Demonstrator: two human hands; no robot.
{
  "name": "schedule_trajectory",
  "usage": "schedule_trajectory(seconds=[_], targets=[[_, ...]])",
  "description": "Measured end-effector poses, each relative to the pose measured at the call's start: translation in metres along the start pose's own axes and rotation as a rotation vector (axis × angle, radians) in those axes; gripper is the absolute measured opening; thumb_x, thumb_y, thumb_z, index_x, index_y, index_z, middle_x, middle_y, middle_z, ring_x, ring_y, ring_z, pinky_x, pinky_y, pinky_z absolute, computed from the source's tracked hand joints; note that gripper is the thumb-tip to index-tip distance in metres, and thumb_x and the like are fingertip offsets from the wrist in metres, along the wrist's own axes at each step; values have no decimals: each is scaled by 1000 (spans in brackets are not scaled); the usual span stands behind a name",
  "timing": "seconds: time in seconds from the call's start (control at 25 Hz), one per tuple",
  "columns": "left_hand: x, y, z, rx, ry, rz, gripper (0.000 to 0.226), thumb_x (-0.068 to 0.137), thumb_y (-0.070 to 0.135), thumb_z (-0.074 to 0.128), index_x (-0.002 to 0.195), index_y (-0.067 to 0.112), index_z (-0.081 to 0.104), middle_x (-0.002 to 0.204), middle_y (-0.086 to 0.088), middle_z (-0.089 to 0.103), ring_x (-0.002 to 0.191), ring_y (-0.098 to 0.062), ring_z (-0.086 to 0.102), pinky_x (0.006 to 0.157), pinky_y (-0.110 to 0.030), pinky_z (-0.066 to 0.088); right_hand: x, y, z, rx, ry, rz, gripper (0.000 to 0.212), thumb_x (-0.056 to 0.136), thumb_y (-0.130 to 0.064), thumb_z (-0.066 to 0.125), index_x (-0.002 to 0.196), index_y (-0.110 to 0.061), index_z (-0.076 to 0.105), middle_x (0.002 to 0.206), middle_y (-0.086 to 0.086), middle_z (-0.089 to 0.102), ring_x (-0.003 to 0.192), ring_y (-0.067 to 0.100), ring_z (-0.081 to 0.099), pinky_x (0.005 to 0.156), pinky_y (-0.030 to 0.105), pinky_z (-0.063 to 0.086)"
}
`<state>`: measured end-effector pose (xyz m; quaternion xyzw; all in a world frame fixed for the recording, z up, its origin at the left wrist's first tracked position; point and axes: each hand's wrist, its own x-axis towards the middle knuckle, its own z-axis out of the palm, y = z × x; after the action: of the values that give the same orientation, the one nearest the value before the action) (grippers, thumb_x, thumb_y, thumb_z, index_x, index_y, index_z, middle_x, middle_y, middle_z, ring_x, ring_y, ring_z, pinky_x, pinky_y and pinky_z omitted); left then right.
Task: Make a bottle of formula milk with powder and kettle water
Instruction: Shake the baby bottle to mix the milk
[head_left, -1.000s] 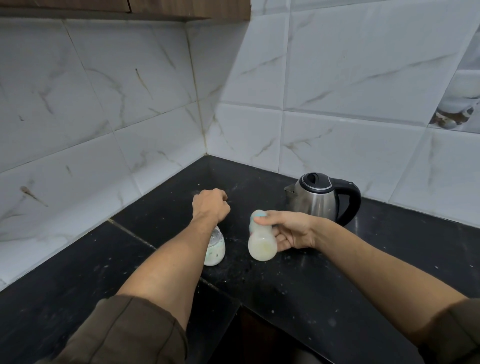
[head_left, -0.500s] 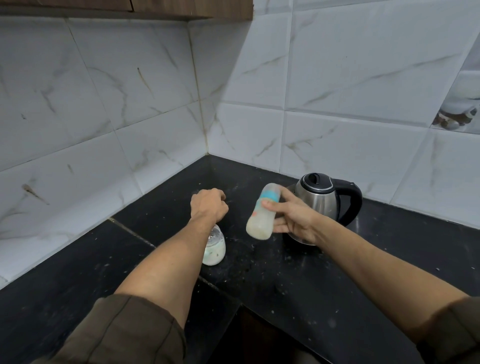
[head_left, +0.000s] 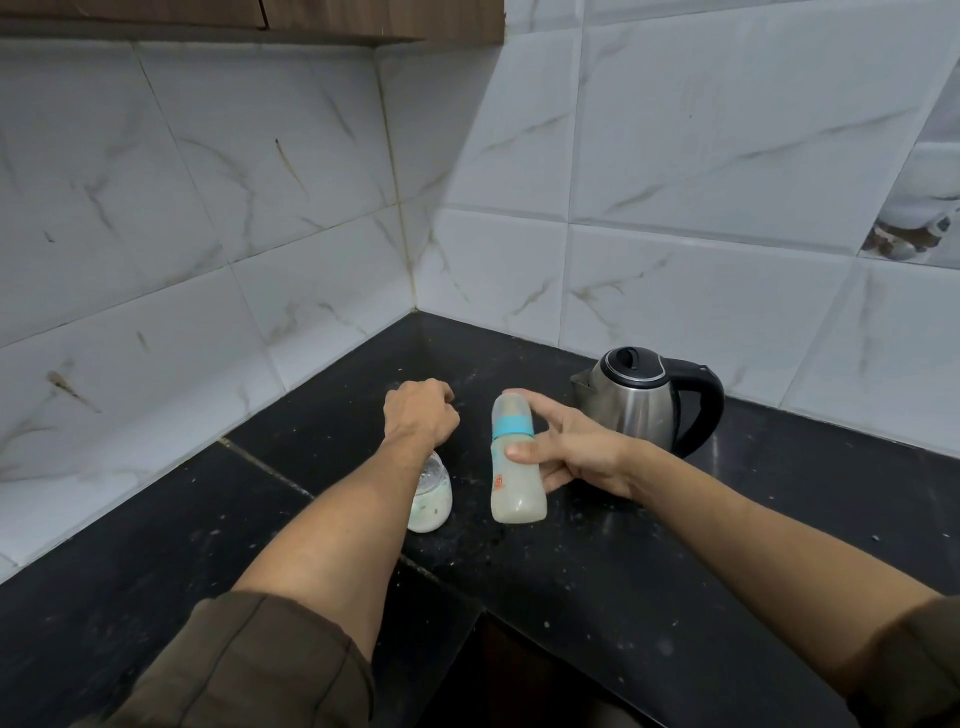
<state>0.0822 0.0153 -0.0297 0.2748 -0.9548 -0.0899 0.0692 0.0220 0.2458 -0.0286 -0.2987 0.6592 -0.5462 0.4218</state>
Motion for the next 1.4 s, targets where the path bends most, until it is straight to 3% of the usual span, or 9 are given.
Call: schedule_trajectory(seconds=[0.2, 0.36, 0.52, 0.72, 0.88, 1.04, 1.16, 1.28, 1.4], targets=[[0, 2, -2, 5, 5, 2, 41, 97, 18, 56, 135, 26, 68, 129, -4, 72, 122, -28, 64, 106, -41, 49, 4, -2, 4, 139, 208, -14, 67, 82, -33, 90, 137, -44, 55, 121, 15, 77, 99, 37, 78, 87, 51, 64], [-1, 2, -1, -4, -5, 6, 39, 99, 19, 58, 136, 24, 68, 128, -4, 72, 120, -26, 65, 106, -42, 50, 1, -4, -4, -53, -68, 85, 68, 79, -38, 92, 135, -48, 56, 119, 16, 78, 101, 38, 78, 75, 41, 65], [-1, -3, -3, 10, 15, 10, 40, 97, 17, 55, 133, 26, 70, 127, -3, 73, 121, -26, 64, 108, -40, 47, 3, -9, -14, 108, 276, 135, 62, 82, -42, 87, 136, -26, 61, 108, 16, 79, 83, 29, 79, 68, 37, 67], [2, 0, -2, 12, 19, 24, 39, 98, 18, 55, 134, 27, 69, 126, -2, 74, 121, -25, 64, 108, -41, 46, 4, 0, -10, 17, 83, 339, 56, 81, -49, 86, 124, -19, 65, 98, 16, 79, 76, 23, 79, 60, 30, 64], [2, -2, -1, 20, 23, 16, 39, 97, 18, 55, 133, 27, 70, 124, -2, 74, 120, -25, 65, 109, -41, 44, 7, 2, -11, 141, 257, 375, 49, 80, -44, 87, 111, -12, 68, 80, 14, 79, 66, 23, 79, 52, 29, 62], [2, -5, 3, 5, 6, 14, 39, 97, 17, 56, 133, 26, 70, 125, -2, 74, 120, -25, 65, 109, -42, 46, 9, 2, -4, 21, 124, 341, 63, 73, -46, 92, 126, -24, 65, 102, 15, 79, 78, 25, 80, 62, 33, 64], [1, -8, 5, 0, -1, 10, 38, 98, 19, 57, 133, 26, 69, 126, -2, 74, 119, -24, 66, 109, -43, 47, 17, 4, -2, -28, 301, 197, 77, 69, -32, 95, 135, -35, 56, 118, 13, 72, 86, 32, 80, 67, 42, 66], [-1, -14, 9, 8, -3, -1, 40, 98, 19, 56, 134, 26, 68, 128, -2, 73, 120, -24, 65, 109, -43, 47, 27, 16, 4, -211, 419, 59, 100, 76, -20, 91, 154, -37, 32, 132, 8, 60, 112, 32, 70, 84, 51, 64], [-3, -22, 15, 7, -11, -13, 43, 98, 18, 55, 139, 25, 65, 130, -3, 72, 122, -25, 64, 110, -43, 45, 38, 34, 6, -455, 493, 14, 81, 74, -22, 92, 140, -24, 44, 129, 3, 62, 117, 26, 63, 99, 49, 57]])
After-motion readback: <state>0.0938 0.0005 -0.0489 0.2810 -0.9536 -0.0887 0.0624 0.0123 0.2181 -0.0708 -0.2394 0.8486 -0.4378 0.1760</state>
